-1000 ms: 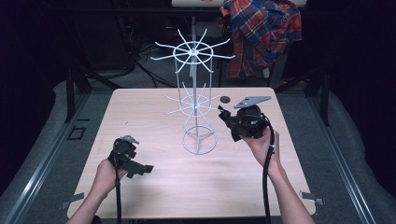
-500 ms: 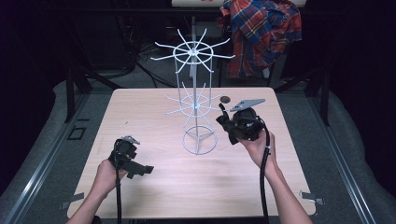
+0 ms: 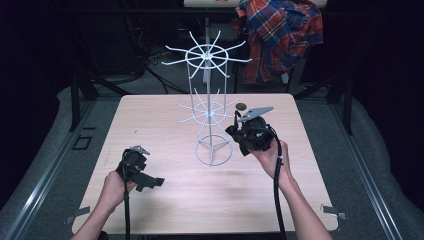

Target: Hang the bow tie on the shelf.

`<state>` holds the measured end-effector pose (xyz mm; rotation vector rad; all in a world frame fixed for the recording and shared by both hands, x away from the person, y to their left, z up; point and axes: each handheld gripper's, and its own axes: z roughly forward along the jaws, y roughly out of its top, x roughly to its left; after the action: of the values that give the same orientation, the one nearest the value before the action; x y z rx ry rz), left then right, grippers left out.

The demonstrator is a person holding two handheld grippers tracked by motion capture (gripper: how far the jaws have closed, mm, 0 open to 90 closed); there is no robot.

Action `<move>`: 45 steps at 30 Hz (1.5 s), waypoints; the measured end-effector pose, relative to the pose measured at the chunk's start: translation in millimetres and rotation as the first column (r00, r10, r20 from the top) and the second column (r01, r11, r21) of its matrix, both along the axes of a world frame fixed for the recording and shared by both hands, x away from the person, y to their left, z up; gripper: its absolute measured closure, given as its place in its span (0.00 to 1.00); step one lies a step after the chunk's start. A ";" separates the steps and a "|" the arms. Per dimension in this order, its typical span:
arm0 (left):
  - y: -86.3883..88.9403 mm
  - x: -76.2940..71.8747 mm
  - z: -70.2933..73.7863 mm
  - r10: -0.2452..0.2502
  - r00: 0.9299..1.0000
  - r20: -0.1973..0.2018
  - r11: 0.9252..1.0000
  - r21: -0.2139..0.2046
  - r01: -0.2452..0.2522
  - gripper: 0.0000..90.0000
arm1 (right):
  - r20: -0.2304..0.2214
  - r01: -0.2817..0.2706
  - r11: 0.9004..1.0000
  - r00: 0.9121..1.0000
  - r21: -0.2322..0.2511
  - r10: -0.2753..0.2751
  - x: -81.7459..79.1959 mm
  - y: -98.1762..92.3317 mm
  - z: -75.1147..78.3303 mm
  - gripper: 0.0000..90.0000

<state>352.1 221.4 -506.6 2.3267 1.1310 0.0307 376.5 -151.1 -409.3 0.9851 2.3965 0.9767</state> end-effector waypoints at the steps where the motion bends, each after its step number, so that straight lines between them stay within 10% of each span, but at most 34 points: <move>1: 0.0 0.0 0.0 0.000 1.000 0.000 1.000 0.000 0.000 0.00 | 0.007 -0.003 1.000 1.000 0.004 0.003 -0.3 1.2 0.3 0.87; 21: -0.2 -0.1 0.2 -0.004 1.000 0.003 1.000 -0.001 0.004 0.00 | 0.058 -0.052 0.999 0.997 -0.003 0.052 -4.2 9.1 3.0 0.86; 45: -2.2 -0.7 -1.1 -0.014 1.000 -0.001 1.000 0.008 0.014 0.00 | 0.044 -0.056 0.997 0.997 -0.049 0.058 2.6 16.2 -29.1 0.84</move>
<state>351.4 219.3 -507.6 2.3420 1.1165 0.0295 379.0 -134.9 -438.5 0.8724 2.4110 0.9472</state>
